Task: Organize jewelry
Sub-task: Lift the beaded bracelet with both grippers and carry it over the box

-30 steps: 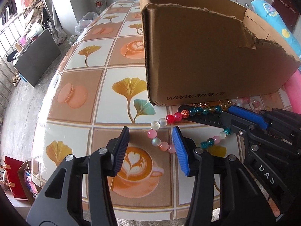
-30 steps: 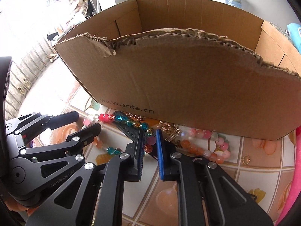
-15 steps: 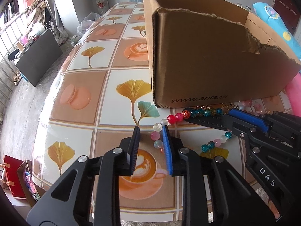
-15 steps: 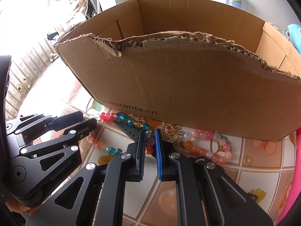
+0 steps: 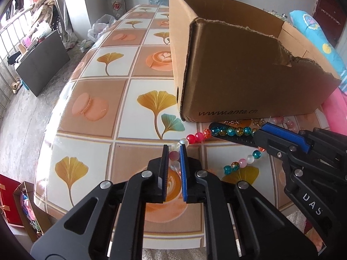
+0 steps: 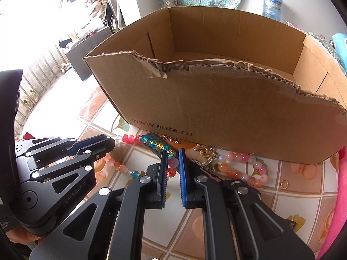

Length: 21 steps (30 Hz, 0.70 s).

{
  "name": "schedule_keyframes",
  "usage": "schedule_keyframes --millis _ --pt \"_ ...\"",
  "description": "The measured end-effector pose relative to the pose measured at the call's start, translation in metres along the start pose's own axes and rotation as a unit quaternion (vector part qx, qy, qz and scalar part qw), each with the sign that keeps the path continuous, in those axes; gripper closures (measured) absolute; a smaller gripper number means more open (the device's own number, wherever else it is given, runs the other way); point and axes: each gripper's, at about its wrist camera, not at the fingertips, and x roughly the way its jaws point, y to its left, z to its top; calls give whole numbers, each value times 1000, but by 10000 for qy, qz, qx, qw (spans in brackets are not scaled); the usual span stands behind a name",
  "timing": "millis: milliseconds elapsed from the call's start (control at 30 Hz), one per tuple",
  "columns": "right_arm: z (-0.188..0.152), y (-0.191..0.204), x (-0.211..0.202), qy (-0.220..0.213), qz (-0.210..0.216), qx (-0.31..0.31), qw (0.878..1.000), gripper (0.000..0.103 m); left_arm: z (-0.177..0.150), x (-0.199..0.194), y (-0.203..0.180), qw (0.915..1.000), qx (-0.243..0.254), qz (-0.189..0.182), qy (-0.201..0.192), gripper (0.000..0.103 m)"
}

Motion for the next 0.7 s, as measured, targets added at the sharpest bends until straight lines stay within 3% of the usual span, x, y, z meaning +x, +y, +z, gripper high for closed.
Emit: schedule_keyframes --millis 500,700 --pt "-17 14 -40 -388 19 -229 9990 93 -8 -41 6 9990 -74 75 -445 94" --pt "-20 17 -73 -739 29 -401 9965 93 -2 -74 0 9962 12 33 -871 94"
